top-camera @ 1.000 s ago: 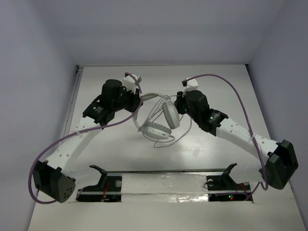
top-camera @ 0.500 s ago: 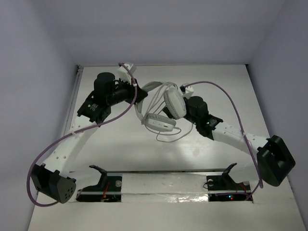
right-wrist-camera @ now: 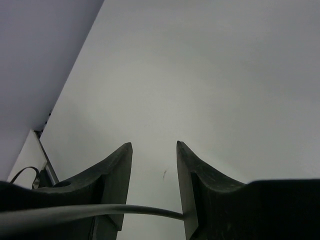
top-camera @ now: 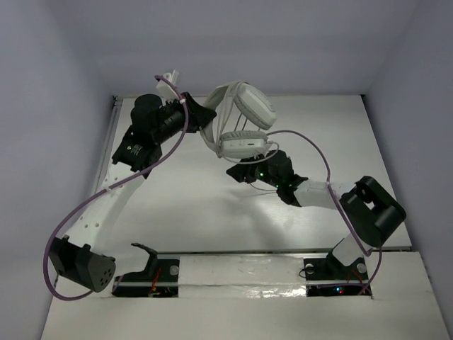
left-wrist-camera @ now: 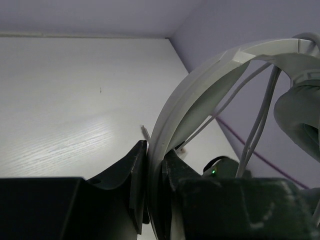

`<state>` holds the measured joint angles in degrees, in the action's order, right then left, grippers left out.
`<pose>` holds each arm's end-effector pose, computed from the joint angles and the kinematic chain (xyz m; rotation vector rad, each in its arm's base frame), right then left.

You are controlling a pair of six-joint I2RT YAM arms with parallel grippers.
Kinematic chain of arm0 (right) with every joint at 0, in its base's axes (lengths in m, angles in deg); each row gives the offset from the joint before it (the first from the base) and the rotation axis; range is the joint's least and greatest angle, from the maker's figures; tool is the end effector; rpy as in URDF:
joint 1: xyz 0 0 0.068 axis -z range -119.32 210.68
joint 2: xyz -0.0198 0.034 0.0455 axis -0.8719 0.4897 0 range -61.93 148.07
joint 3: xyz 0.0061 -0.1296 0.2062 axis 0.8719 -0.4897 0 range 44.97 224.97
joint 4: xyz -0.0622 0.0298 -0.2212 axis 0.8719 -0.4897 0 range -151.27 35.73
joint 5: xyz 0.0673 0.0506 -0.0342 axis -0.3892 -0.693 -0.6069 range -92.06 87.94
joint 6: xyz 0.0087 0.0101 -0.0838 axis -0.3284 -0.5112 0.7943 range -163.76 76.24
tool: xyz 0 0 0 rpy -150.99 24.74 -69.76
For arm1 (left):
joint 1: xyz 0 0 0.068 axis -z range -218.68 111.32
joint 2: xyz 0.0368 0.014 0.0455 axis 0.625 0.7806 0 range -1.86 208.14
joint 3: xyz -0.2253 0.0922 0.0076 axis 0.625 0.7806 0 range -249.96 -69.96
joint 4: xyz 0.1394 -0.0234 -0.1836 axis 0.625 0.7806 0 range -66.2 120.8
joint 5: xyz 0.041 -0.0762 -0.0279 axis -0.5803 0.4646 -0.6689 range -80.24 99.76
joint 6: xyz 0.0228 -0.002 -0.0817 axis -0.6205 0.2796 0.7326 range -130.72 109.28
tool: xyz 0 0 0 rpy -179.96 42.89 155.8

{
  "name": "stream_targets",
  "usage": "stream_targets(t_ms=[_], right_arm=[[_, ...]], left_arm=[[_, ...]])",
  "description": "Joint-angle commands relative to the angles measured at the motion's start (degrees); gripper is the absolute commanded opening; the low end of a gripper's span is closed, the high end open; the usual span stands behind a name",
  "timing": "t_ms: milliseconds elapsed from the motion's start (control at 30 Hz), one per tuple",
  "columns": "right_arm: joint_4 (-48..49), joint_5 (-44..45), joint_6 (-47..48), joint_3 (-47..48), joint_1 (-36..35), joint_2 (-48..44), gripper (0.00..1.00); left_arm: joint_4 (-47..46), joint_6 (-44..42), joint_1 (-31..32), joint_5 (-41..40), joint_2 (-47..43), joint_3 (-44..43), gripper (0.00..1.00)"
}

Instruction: Wrap the headphones

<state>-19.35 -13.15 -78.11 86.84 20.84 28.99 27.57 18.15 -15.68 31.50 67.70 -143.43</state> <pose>0.2604 0.2361 0.1898 -0.2405 1.9387 1.0665 0.2562 -0.1386 0.4072 0.2300 1.6440 -0.9960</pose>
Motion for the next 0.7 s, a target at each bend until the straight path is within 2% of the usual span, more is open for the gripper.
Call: stream_targets(t_ms=[0, 333, 433, 533, 667], right_arm=[[7.27, -1.57, -1.07, -0.56, -1.03, 0.75, 0.47], [7.54, -1.3, -2.04, -4.86, -1.56, 0.23, 0.49], [7.1, -2.09, -2.13, -3.81, -2.96, 1.98, 0.45], [5.96, -1.83, -2.04, -2.5, -6.46, 4.44, 0.28], [4.81, -0.25, -1.69, -2.58, -10.87, 5.59, 0.27]], left_arm=[[-8.6, 8.13, -1.03, -2.31, -0.74, -5.01, 0.0], [-9.13, 13.85, -8.41, -3.89, -0.13, -9.49, 0.0], [-9.31, 15.61, -8.41, -5.03, 0.22, -10.2, 0.0], [-9.05, 16.93, -8.41, -7.39, 0.14, -10.2, 0.0], [-8.34, 16.93, -9.47, -12.32, -1.26, -10.02, 0.0]])
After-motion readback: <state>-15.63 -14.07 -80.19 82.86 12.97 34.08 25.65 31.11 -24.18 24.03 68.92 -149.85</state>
